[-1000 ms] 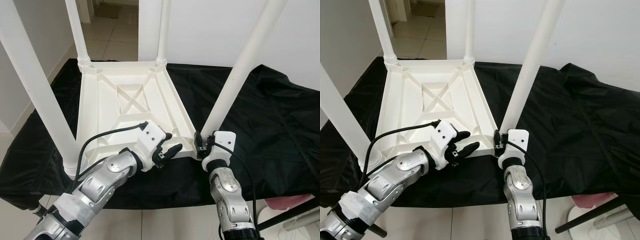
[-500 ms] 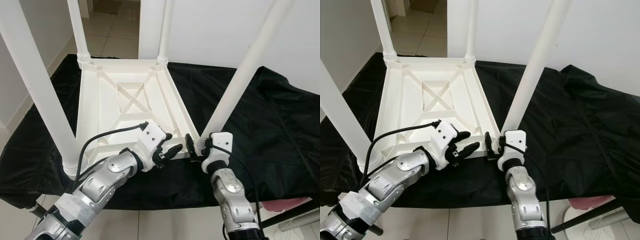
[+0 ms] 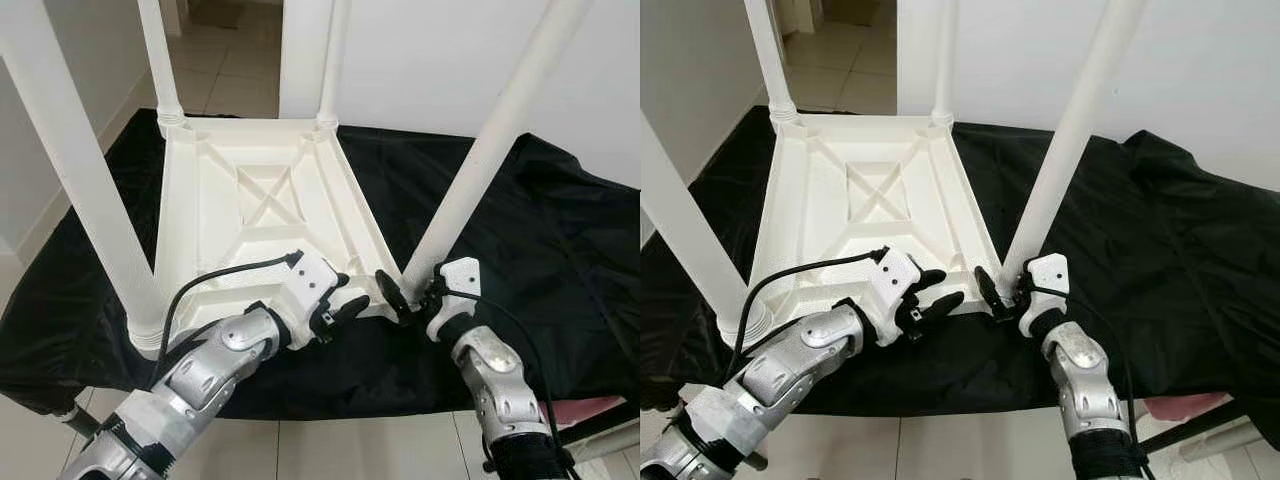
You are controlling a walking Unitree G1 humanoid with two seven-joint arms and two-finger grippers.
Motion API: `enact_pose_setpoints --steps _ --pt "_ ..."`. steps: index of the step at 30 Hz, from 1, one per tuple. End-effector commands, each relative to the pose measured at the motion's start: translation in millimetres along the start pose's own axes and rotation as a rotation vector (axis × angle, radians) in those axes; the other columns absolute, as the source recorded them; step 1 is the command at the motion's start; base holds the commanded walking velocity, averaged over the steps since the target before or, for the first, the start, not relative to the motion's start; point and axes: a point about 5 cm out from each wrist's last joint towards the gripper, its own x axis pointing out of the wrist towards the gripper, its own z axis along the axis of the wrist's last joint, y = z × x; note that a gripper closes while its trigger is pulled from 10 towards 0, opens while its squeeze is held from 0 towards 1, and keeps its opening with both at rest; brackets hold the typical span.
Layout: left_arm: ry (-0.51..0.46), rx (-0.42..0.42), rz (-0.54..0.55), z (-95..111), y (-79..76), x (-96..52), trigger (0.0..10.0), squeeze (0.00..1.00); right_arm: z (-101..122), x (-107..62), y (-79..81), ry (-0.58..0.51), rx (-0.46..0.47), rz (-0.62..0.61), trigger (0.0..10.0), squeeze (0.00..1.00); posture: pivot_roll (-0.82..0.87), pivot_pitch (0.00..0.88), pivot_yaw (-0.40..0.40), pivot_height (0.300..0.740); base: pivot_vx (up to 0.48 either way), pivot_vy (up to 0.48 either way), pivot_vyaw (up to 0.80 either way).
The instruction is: Building children table
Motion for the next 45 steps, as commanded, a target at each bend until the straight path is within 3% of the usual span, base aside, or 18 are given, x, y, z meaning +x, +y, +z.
enact_pose_setpoints --steps 1,9,10,11,12,14,15,22,23,24,25,34,41,45 --pt "0.009 0.016 -0.210 -1.2 -11.1 0.7 10.0 0.00 -2.2 0.4 -3.5 0.015 0.009 0.053 10.0 0.00 0.03 0.000 -0.101 0.740 0.000 0.000 0.00" --pt "0.010 0.020 -0.196 -0.9 -7.0 -1.6 10.0 0.00 -4.3 7.3 -9.3 0.053 -0.036 0.148 9.8 0.00 0.02 0.000 -0.101 0.740 0.000 0.000 0.00" --pt "0.012 0.021 -0.197 -1.4 -7.1 -1.9 10.0 0.00 -5.5 8.3 -11.3 0.065 -0.043 0.170 9.2 0.00 0.02 0.000 -0.097 0.740 0.000 0.000 0.00" --pt "0.012 0.021 -0.197 -1.4 -7.1 -1.9 10.0 0.00 -5.5 8.3 -11.3 0.065 -0.043 0.170 9.2 0.00 0.02 0.000 -0.097 0.740 0.000 0.000 0.00" --pt "0.015 0.019 -0.202 -1.8 -7.7 -1.4 10.0 0.00 -6.0 8.9 -13.9 0.070 -0.051 0.184 4.5 0.00 0.02 0.000 -0.096 0.740 0.000 0.000 0.00" --pt "0.016 0.018 -0.207 -2.1 -8.4 -1.4 10.0 0.00 -6.3 8.8 -15.2 0.072 -0.056 0.189 4.5 0.00 0.01 0.000 -0.094 0.740 0.000 0.000 0.00" --pt "0.024 0.014 -0.208 -4.2 -6.8 -1.1 10.0 0.00 -8.0 7.9 -16.2 0.082 -0.061 0.184 0.0 0.00 0.01 0.000 -0.091 0.740 0.000 0.000 0.00" --pt "0.029 0.010 -0.180 -4.5 2.3 -1.8 10.0 0.00 -11.7 3.8 -14.3 0.063 -0.015 0.176 0.0 0.00 0.00 0.000 -0.085 0.740 0.000 0.000 0.00" --pt "0.028 0.012 -0.180 -4.1 3.0 -2.1 10.0 0.00 -12.8 3.3 -14.6 0.061 0.001 0.162 2.9 0.00 0.00 0.000 -0.085 0.740 0.000 0.000 0.00" --pt "0.028 0.012 -0.180 -4.1 3.0 -2.1 10.0 0.00 -12.8 3.3 -14.6 0.061 0.001 0.162 2.9 0.00 0.00 0.000 -0.085 0.740 0.000 0.000 0.00" --pt "0.029 0.013 -0.182 -4.0 3.1 -2.2 10.0 0.00 -13.5 3.4 -14.8 0.058 0.016 0.148 10.0 0.00 0.00 0.000 -0.085 0.740 0.000 0.000 0.00" --pt "0.035 0.023 -0.203 -4.9 2.1 -1.4 10.0 0.00 -10.9 6.3 -8.8 0.005 0.081 0.000 10.0 0.00 -0.01 0.000 -0.063 0.740 0.000 0.000 0.00" --pt "0.036 0.022 -0.206 -5.0 2.1 -1.6 10.0 0.00 -10.7 8.1 -2.6 0.010 0.039 -0.057 10.0 0.00 -0.01 0.000 -0.066 0.740 0.000 0.000 0.00" --pt "0.035 0.022 -0.204 -4.6 2.2 -1.8 10.0 0.00 -14.0 9.3 1.2 0.037 0.020 -0.153 10.0 0.00 0.00 0.000 -0.072 0.740 0.000 0.000 0.00"
